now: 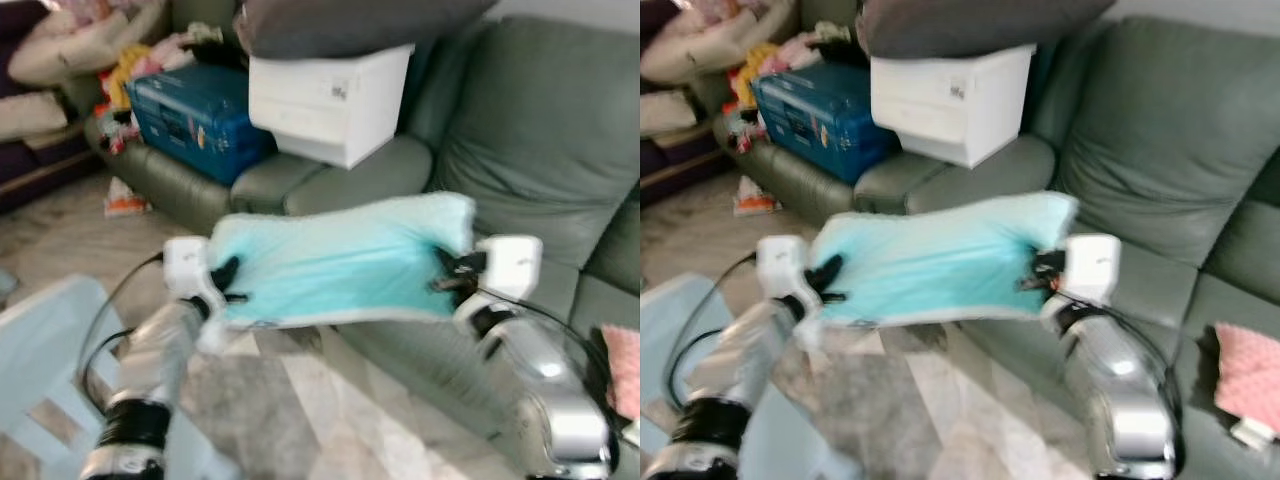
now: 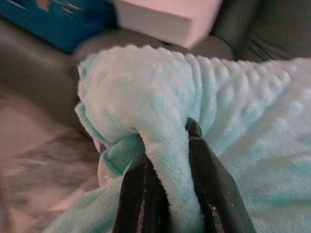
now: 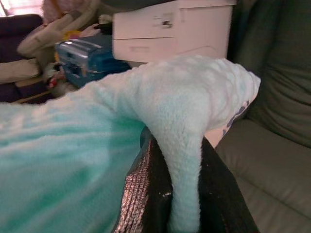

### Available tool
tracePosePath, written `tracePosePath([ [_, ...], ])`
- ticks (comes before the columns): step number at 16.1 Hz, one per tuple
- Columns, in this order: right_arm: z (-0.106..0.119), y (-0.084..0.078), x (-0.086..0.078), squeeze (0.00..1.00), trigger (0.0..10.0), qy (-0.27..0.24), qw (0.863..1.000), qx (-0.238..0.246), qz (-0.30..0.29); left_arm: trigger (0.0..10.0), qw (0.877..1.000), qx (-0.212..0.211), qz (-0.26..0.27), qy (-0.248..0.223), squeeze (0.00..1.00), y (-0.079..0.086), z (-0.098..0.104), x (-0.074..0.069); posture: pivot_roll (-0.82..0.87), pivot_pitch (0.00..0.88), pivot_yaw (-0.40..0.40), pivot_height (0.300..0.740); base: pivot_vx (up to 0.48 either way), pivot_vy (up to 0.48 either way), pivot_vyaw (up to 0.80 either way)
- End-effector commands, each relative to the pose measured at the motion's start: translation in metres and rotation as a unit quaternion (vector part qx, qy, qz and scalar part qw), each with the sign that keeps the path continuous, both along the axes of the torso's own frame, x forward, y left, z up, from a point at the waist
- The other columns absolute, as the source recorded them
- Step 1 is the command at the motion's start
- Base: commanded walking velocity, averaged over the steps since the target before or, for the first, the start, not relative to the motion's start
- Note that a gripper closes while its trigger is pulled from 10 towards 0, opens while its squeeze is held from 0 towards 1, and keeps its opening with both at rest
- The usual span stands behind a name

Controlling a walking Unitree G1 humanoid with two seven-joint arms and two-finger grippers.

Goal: Move the pillow to the sofa

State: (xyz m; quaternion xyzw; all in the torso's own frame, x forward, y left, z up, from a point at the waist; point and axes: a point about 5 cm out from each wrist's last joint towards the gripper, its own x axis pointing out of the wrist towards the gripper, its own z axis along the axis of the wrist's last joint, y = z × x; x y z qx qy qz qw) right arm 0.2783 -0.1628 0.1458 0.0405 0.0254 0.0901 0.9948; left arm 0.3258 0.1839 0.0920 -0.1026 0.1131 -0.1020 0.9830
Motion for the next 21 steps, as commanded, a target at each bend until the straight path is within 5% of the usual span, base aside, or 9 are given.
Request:
tracePosePath([
  [1, 0.0085, -0.0093, 0.0011, 0.00, 10.0, -0.017, 1.000, -0.009, -0.021, 10.0, 1.000, -0.002, -0.006, -0.014, 0.00, -0.0057, 0.0050, 0.0022, -0.19, 0.000, 0.043, 0.740, 0.000, 0.000, -0.80],
  [21, 0.0079, -0.0090, -0.0006, 0.00, 10.0, -0.014, 1.000, -0.009, -0.024, 10.0, 0.999, -0.009, -0.012, -0.030, 0.00, -0.0098, 0.0071, 0.0017, -0.19, 0.000, 0.048, 0.740, 0.000, 0.000, -0.80],
])
